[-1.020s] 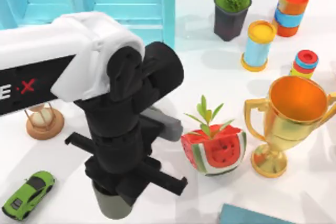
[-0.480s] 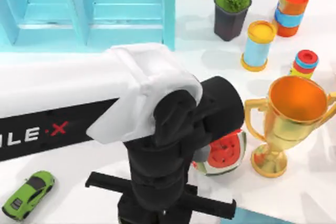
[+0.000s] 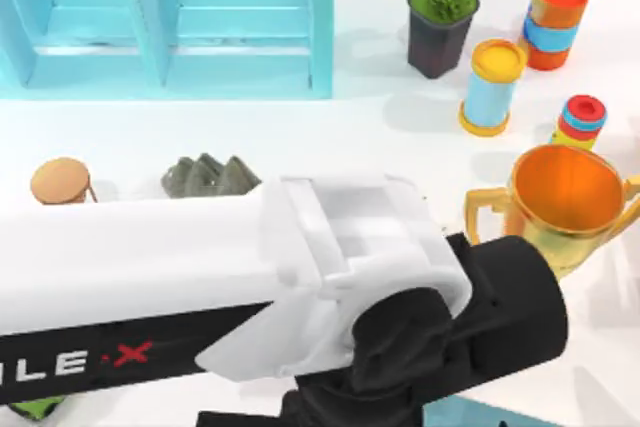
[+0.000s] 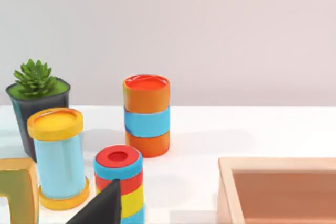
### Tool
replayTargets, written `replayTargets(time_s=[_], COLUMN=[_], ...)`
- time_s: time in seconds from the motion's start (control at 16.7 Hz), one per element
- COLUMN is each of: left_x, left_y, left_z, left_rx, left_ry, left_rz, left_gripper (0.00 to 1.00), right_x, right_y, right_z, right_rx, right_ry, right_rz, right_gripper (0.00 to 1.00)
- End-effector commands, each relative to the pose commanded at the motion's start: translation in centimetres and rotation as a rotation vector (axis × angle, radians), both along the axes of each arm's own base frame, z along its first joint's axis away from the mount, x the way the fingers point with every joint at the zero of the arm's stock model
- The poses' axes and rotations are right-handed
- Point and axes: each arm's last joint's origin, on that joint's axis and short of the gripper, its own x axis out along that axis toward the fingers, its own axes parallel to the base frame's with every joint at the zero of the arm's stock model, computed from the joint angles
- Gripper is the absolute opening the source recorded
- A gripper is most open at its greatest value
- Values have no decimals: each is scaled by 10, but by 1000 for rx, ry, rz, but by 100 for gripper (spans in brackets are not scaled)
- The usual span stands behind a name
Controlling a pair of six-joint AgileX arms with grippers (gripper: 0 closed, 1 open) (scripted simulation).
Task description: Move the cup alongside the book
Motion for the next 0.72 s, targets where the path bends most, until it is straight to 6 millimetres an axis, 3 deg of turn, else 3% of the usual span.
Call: replayTargets(time_s=[0.3,0.72], left_x=[-11,-10], left_y=[-1,0], left_z=[14,12], left_rx=[-62,-57], left_ry=[-91,-89], left_rz=[75,75], left_gripper=[0,0], right_x=[0,0], right_y=[0,0], right_z=[0,0], right_rx=[0,0], right_ry=[0,0], right_rz=[0,0], right_gripper=[100,100])
